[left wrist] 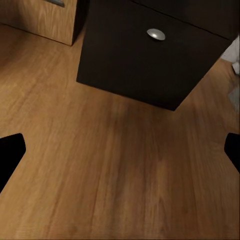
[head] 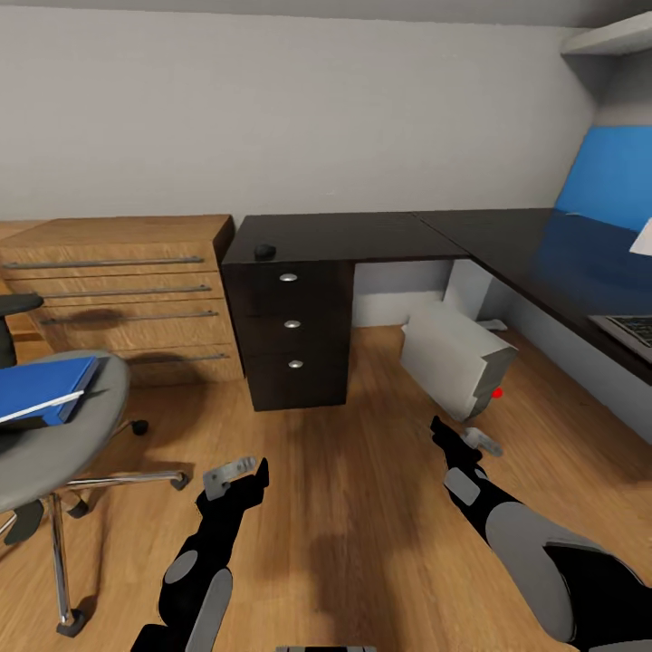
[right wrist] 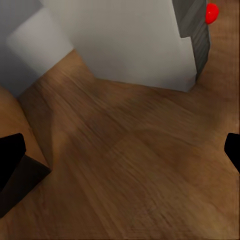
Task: In the bedroom, organize the workspace by keeping the computer under the desk, ensuring the monitor is on the desk, placing the keyboard on the desk next to the monitor, placing the mouse on the desk next to the keyboard, moving the folder from the swivel chair onto the desk next to the mouse, stacking the notebook on top of the folder with the pen on top of the notebook, and positioning the swivel chair next to the desk.
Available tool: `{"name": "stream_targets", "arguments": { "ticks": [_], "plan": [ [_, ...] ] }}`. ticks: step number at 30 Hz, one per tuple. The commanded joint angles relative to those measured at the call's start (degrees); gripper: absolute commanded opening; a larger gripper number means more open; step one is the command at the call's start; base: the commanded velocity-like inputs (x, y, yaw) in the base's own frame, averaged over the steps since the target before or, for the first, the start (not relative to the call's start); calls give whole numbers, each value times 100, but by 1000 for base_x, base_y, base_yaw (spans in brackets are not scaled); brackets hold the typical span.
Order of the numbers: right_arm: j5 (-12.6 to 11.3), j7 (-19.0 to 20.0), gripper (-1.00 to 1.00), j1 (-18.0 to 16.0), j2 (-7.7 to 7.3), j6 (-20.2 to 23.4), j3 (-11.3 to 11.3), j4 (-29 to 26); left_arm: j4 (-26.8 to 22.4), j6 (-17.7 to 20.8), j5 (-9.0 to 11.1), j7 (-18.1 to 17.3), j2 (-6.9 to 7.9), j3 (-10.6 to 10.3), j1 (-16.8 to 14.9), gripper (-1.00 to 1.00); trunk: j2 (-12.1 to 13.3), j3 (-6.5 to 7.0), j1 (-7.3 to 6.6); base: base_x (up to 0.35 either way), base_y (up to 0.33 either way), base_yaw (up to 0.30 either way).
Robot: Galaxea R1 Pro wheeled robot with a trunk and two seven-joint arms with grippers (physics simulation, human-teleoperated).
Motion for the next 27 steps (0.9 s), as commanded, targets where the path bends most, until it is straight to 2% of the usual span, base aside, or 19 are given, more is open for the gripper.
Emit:
{"name": "stream_targets", "arguments": {
  "ticks": [1, 18, 27],
  "plan": [
    [29, 6, 100, -3, 3, -10, -46, 3, -9, 18, 50, 42, 1, -7, -2, 100, -2, -2, -1, 0, 0, -245],
    [37, -10, 100, -6, -6, -15, -54, 6, -9, 9, 59, 16, 9, -24, -2, 100, -2, 14, -1, 0, 0, -259],
    [31, -4, 100, -4, 3, -15, -45, 17, -9, 11, 59, 16, 7, -24, -2, 100, -2, 14, -1, 0, 0, -26]
  ]
}}
